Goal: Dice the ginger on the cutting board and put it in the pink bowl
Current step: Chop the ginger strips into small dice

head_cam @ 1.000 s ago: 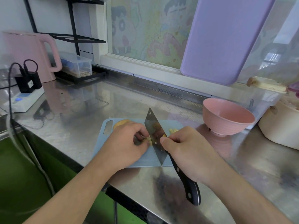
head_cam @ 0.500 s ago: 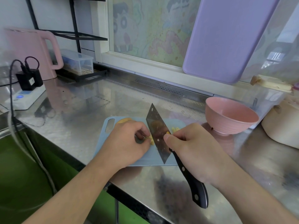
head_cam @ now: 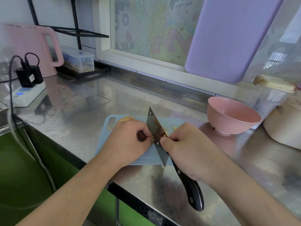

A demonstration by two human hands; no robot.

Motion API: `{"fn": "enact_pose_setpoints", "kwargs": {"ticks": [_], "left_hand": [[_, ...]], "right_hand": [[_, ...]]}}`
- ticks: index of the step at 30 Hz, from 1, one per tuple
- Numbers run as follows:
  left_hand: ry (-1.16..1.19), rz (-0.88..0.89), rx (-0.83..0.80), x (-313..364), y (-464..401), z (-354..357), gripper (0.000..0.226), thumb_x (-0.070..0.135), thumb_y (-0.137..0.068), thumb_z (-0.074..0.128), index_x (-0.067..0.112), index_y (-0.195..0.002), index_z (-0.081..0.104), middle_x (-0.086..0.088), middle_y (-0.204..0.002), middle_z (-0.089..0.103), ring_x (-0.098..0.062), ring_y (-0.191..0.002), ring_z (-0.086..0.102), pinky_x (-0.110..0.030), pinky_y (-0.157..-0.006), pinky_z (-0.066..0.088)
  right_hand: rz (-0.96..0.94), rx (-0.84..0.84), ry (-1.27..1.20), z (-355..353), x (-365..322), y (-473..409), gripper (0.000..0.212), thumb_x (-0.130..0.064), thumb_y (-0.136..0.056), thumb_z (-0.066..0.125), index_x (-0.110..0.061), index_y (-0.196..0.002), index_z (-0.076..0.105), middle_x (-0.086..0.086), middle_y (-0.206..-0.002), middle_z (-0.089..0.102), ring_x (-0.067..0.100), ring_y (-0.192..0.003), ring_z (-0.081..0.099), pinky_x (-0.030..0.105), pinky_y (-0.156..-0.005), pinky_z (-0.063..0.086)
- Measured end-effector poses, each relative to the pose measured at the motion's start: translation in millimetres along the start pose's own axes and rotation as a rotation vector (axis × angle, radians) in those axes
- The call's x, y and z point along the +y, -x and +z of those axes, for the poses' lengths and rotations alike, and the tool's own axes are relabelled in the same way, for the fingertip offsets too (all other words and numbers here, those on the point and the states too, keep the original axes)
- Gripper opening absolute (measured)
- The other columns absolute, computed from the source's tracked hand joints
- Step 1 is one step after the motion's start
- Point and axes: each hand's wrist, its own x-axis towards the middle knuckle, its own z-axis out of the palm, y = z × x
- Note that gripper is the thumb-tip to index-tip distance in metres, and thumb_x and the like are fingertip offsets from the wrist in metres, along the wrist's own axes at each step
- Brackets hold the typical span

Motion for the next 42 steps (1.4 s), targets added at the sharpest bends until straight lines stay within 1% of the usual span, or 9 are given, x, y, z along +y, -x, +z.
{"fn": "enact_pose_setpoints", "kwargs": {"ticks": [4, 7, 16, 26, 30, 34, 36, 38, 42], "left_hand": [[0.024, -0.021, -0.020, 1, 0, -1, 0.014, 0.021, -0.081, 0.083, 0.030, -0.073, 0.075, 0.013, -0.081, 0.068, -0.002, -0.078, 0.064, -0.024, -0.074, 0.056], [0.031, -0.021, -0.031, 4, 1, -2, 0.014, 0.020, -0.082, 0.081, 0.029, -0.073, 0.076, 0.013, -0.079, 0.069, -0.003, -0.078, 0.066, -0.027, -0.073, 0.057], [0.077, -0.080, -0.039, 2, 2, -1, 0.017, 0.016, -0.080, 0.079, 0.032, -0.077, 0.074, 0.011, -0.085, 0.069, -0.002, -0.078, 0.066, -0.017, -0.072, 0.055], [0.052, -0.074, -0.042, 0, 1, 1, 0.017, 0.017, -0.078, 0.081, 0.032, -0.077, 0.072, 0.011, -0.084, 0.068, -0.002, -0.077, 0.066, -0.016, -0.071, 0.054], [0.040, -0.065, -0.037, -1, 1, 1, 0.017, 0.018, -0.078, 0.080, 0.033, -0.076, 0.071, 0.013, -0.084, 0.067, -0.001, -0.077, 0.065, -0.014, -0.069, 0.051], [0.036, -0.063, -0.033, -1, 1, 1, 0.017, 0.019, -0.078, 0.080, 0.033, -0.075, 0.071, 0.012, -0.083, 0.067, -0.002, -0.075, 0.065, -0.016, -0.069, 0.053], [0.034, -0.059, -0.032, -1, 1, 1, 0.017, 0.019, -0.078, 0.080, 0.033, -0.075, 0.071, 0.012, -0.083, 0.067, -0.003, -0.075, 0.066, -0.019, -0.070, 0.055], [0.034, -0.060, -0.035, 0, 1, 1, 0.017, 0.019, -0.078, 0.080, 0.033, -0.075, 0.072, 0.011, -0.084, 0.068, -0.003, -0.075, 0.066, -0.021, -0.071, 0.056], [0.038, -0.057, -0.043, 0, 1, -1, 0.016, 0.018, -0.078, 0.080, 0.032, -0.075, 0.073, 0.011, -0.085, 0.068, -0.004, -0.074, 0.067, -0.026, -0.073, 0.058]], "right_hand": [[0.010, 0.000, -0.031, 2, 1, -5, 0.052, -0.035, -0.100, 0.059, -0.015, -0.059, 0.034, -0.006, -0.037, 0.030, 0.016, -0.034, 0.032, 0.025, -0.042, 0.028], [-0.017, 0.029, -0.027, 4, 3, -6, 0.054, -0.036, -0.100, 0.059, -0.014, -0.059, 0.033, -0.003, -0.044, 0.030, 0.019, -0.042, 0.032, 0.030, -0.047, 0.029], [-0.064, 0.066, -0.007, 0, 4, -1, 0.052, -0.038, -0.099, 0.056, -0.009, -0.063, 0.033, 0.002, -0.051, 0.031, 0.018, -0.049, 0.031, 0.036, -0.051, 0.029], [-0.082, 0.065, -0.035, -9, 0, 6, 0.051, -0.035, -0.100, 0.057, -0.004, -0.066, 0.033, 0.005, -0.054, 0.029, 0.018, -0.048, 0.030, 0.034, -0.049, 0.027], [-0.065, 0.037, -0.063, -6, -1, 6, 0.051, -0.035, -0.100, 0.056, -0.003, -0.067, 0.034, 0.005, -0.052, 0.031, 0.021, -0.048, 0.035, 0.034, -0.051, 0.032], [-0.050, 0.046, -0.062, -4, 0, 5, 0.052, -0.037, -0.100, 0.056, 0.000, -0.069, 0.037, 0.007, -0.050, 0.038, 0.021, -0.047, 0.041, 0.046, -0.053, 0.046], [-0.034, 0.049, -0.058, -2, 0, 5, 0.053, -0.038, -0.100, 0.057, -0.002, -0.067, 0.037, 0.008, -0.049, 0.039, 0.021, -0.047, 0.042, 0.048, -0.054, 0.048], [-0.031, 0.047, -0.049, -1, 0, 5, 0.054, -0.037, -0.101, 0.058, -0.007, -0.062, 0.035, 0.004, -0.047, 0.035, 0.023, -0.045, 0.042, 0.045, -0.050, 0.043], [-0.008, 0.019, -0.046, 1, -2, 4, 0.055, -0.034, -0.102, 0.057, -0.014, -0.059, 0.031, -0.001, -0.042, 0.033, 0.023, -0.040, 0.038, 0.032, -0.047, 0.033]]}}
